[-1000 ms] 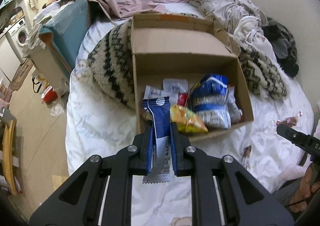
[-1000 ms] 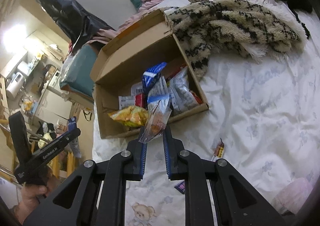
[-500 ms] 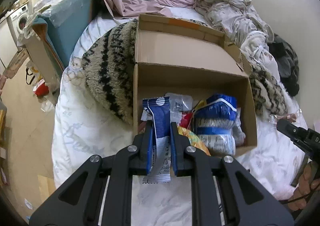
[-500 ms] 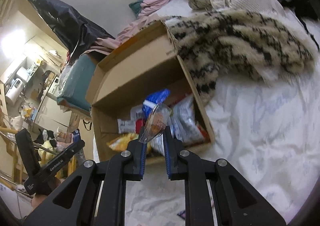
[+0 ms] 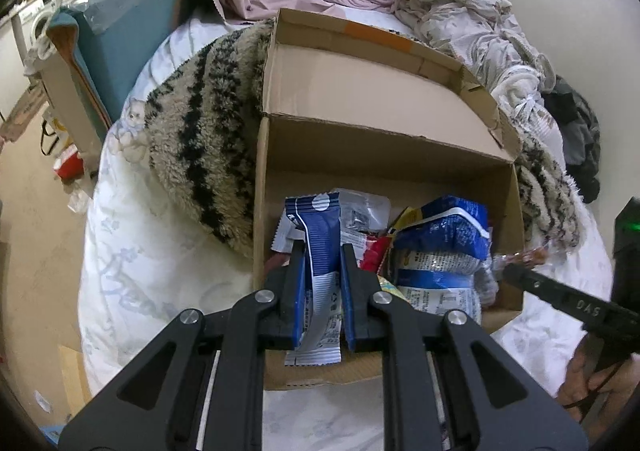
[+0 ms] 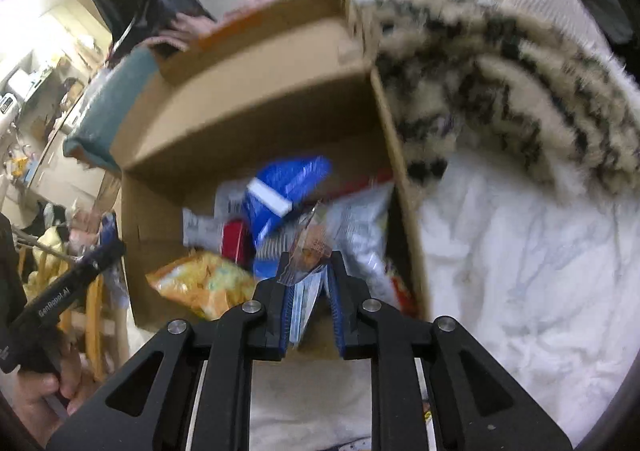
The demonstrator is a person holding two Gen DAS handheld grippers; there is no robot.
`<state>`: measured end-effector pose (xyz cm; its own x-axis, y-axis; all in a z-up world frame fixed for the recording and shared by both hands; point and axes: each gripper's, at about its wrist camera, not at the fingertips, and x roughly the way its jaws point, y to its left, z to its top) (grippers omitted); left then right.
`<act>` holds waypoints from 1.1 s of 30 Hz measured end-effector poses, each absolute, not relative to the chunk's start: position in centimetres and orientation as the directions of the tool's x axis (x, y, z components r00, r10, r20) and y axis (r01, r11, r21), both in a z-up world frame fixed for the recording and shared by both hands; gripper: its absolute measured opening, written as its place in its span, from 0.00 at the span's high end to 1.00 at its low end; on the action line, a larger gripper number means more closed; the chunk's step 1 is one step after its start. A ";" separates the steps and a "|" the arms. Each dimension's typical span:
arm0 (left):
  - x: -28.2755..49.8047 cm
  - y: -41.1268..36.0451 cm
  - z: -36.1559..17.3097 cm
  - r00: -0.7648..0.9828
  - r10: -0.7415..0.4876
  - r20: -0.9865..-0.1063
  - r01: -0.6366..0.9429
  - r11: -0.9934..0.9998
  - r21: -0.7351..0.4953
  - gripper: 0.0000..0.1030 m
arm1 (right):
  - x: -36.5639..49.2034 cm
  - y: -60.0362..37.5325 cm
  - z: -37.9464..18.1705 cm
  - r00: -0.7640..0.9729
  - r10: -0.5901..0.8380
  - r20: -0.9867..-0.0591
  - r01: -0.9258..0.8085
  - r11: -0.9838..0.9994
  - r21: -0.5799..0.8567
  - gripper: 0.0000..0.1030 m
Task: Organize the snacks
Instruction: 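Open both grippers to drop the packet and sausage snack into the box, then withdraw both grippers from the box back over the bed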
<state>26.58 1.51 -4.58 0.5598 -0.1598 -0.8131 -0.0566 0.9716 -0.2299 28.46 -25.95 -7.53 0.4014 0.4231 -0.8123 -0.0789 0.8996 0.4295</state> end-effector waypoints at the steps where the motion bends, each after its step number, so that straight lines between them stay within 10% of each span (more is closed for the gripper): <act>1: 26.6 1.6 -4.4 0.571 -0.164 -0.804 -0.059 0.969 -0.239 0.88 | 28.5 -26.0 -7.6 0.403 0.422 -0.812 -0.077 0.900 0.430 0.81; 7: 26.3 1.1 -4.1 0.584 -0.131 -0.801 -0.067 0.976 -0.209 0.77 | 28.4 -25.6 -7.4 0.424 0.412 -0.806 -0.092 0.905 0.415 0.80; 9: 26.2 0.7 -4.4 0.573 -0.115 -0.812 -0.070 0.980 -0.188 0.49 | 28.4 -25.1 -7.3 0.425 0.389 -0.817 -0.100 0.917 0.385 0.75; 11: 25.9 0.7 -4.3 0.579 -0.098 -0.810 -0.085 0.980 -0.179 0.32 | 28.2 -25.1 -7.1 0.440 0.365 -0.821 -0.094 0.928 0.362 0.40; 14: 25.5 1.2 -4.1 0.591 -0.088 -0.802 -0.106 0.977 -0.186 0.18 | 28.2 -25.1 -6.8 0.468 0.304 -0.829 -0.088 0.950 0.299 0.30; 33: 22.4 -0.3 -3.0 0.584 -0.126 -0.802 -0.036 0.983 -0.180 0.18 | 25.9 -27.3 -4.5 0.494 0.322 -0.808 -0.059 0.939 0.338 0.30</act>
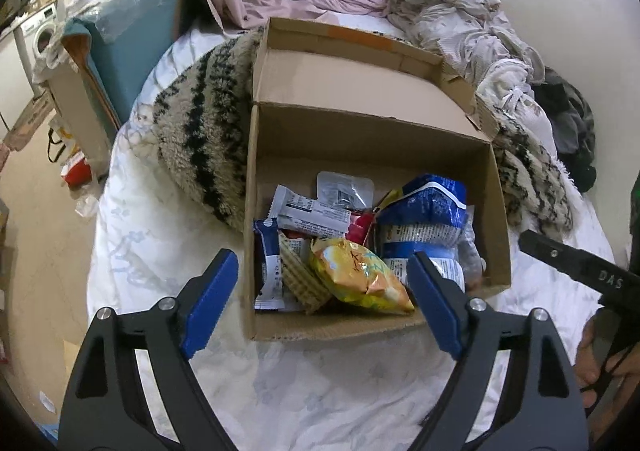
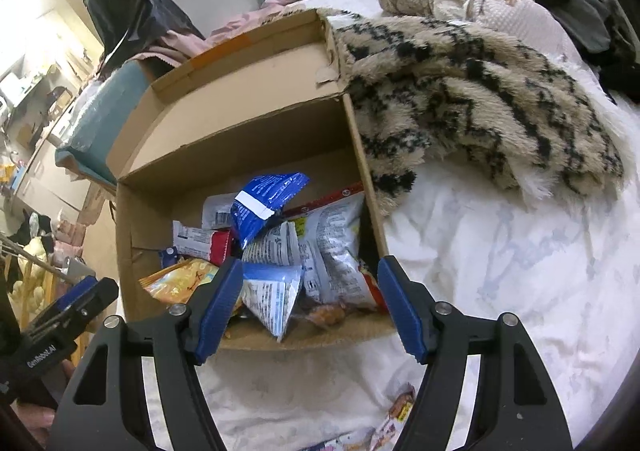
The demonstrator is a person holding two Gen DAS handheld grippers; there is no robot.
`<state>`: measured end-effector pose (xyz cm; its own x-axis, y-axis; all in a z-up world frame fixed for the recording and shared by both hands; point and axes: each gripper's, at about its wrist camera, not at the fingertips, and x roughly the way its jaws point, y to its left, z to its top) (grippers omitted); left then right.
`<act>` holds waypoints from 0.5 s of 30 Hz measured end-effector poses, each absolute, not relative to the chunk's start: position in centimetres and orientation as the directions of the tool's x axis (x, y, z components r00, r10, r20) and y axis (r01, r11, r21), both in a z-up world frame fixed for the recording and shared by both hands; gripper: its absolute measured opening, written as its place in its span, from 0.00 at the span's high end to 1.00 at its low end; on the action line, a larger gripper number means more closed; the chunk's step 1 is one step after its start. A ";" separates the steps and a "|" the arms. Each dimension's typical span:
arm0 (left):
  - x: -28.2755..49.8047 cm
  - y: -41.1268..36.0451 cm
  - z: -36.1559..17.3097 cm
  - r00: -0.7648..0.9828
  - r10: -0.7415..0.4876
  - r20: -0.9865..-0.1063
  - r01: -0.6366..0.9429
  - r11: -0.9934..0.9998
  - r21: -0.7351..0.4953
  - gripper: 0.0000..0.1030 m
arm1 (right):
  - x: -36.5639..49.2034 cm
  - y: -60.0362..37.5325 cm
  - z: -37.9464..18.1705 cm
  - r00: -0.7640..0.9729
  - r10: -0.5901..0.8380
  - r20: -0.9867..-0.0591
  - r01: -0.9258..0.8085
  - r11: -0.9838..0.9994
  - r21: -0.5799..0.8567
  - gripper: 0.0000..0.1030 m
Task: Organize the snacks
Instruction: 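Withdraw both grippers from the box back over the bed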
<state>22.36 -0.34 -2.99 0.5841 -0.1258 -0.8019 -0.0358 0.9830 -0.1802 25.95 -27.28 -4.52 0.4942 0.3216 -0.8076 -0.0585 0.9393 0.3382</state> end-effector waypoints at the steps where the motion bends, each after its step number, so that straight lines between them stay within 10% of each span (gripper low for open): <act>1: 21.9 -0.3 -2.7 0.589 -0.125 -0.799 -0.033 0.983 -0.178 0.18 | 25.5 -27.5 -4.3 0.497 0.323 -0.805 -0.058 0.938 0.341 0.30; 15: 15.6 0.5 -2.1 0.579 -0.119 -0.807 -0.051 0.982 -0.182 0.18 | 18.9 -30.8 -4.9 0.470 0.330 -0.819 0.039 0.919 0.393 0.30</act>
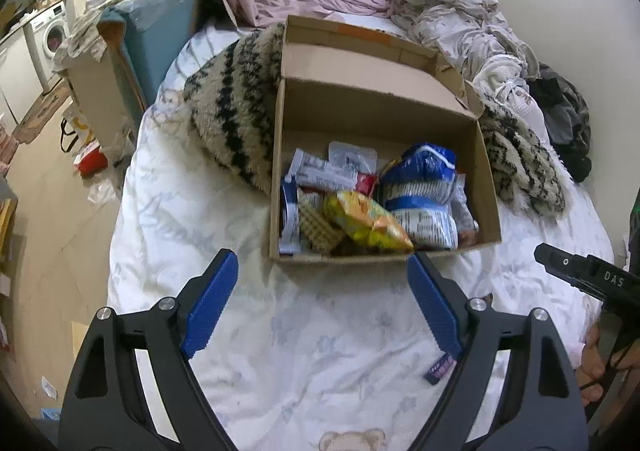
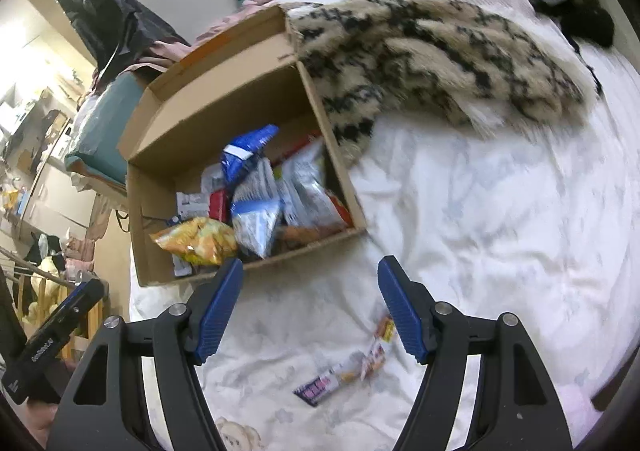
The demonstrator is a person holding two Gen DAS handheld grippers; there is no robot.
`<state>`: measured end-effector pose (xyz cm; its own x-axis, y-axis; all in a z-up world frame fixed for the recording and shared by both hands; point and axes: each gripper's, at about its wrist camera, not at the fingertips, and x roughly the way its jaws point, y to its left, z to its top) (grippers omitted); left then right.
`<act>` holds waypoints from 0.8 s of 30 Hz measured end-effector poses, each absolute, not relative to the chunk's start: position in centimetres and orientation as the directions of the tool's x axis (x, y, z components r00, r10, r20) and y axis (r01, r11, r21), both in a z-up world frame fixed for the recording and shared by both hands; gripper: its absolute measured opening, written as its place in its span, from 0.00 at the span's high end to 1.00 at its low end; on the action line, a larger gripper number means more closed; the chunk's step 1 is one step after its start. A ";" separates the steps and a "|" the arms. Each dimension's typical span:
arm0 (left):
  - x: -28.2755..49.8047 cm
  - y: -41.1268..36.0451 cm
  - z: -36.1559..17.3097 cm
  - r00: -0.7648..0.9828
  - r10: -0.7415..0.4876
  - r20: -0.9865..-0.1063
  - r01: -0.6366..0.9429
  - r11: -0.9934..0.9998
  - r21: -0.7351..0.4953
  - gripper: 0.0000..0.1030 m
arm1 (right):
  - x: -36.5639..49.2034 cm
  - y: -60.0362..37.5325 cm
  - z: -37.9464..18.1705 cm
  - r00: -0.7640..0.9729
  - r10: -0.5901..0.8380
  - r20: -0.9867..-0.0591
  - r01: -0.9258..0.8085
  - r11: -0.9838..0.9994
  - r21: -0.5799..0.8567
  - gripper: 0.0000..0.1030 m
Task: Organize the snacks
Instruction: 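Withdraw both grippers from the box back over the bed, then grasp the brown-yellow sausage stick with the right gripper while the left gripper grasps the white candy packet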
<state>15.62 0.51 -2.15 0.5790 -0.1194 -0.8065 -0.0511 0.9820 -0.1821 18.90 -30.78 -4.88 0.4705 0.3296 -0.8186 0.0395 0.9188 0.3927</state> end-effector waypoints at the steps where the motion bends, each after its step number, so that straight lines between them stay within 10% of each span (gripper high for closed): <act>1: 15.2 0.5 -2.3 0.574 -0.124 -0.810 -0.046 0.982 -0.183 0.18 | 18.5 -31.0 -5.0 0.468 0.326 -0.821 0.046 0.919 0.391 0.30; 24: 13.9 0.2 -5.5 0.476 -0.132 -0.869 -0.109 0.972 -0.208 0.18 | 18.3 -33.9 -15.0 0.155 0.365 -0.918 0.325 0.859 0.397 0.30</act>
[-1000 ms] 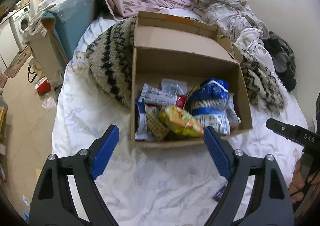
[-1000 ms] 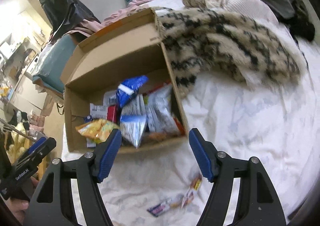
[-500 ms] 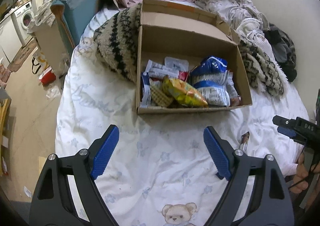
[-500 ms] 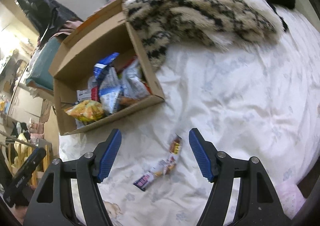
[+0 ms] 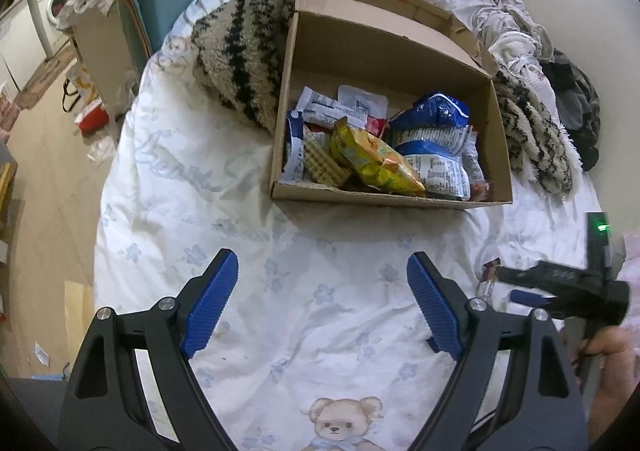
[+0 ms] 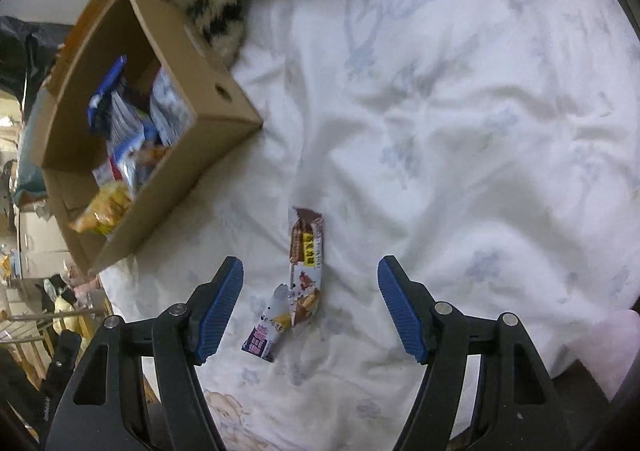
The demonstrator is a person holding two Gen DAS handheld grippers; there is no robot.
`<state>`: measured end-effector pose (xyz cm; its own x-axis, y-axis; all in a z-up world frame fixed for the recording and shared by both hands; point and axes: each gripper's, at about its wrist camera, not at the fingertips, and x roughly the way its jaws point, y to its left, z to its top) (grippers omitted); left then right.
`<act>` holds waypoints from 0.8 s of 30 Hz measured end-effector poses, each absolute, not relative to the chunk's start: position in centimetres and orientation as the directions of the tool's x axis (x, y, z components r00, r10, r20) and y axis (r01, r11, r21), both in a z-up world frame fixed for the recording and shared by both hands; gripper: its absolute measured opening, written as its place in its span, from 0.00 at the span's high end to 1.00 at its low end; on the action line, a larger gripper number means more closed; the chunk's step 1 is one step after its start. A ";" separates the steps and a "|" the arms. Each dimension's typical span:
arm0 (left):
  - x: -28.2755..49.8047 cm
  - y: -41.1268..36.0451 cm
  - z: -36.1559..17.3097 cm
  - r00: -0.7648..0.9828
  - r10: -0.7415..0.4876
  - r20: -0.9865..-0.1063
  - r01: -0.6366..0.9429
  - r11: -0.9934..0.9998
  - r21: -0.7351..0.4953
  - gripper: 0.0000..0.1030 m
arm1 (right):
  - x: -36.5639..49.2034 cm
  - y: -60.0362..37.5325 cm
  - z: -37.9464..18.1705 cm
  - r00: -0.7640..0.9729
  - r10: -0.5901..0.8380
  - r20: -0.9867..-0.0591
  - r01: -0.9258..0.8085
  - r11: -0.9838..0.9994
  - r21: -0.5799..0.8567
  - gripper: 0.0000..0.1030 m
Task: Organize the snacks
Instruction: 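Grasp the brown-yellow sausage stick with the right gripper while the left gripper grasps the white candy packet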
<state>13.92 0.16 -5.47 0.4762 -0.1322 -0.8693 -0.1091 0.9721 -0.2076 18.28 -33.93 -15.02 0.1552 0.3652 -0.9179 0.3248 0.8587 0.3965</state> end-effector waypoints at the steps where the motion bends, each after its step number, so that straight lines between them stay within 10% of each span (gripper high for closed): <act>1: 14.0 0.1 -5.5 0.474 -0.137 -0.870 -0.109 0.971 -0.212 0.18 | 18.5 -33.3 -15.6 0.135 0.364 -0.922 0.313 0.867 0.388 0.31; 9: 14.1 0.2 -5.6 0.467 -0.131 -0.875 -0.115 0.972 -0.207 0.18 | 19.4 -31.5 -17.4 0.089 0.242 -0.966 0.229 0.939 0.256 0.79; 24: 14.5 0.1 -6.0 0.471 -0.098 -0.877 -0.119 0.978 -0.173 0.18 | 17.7 -25.8 -16.5 0.072 0.378 -0.923 0.009 0.925 0.380 0.81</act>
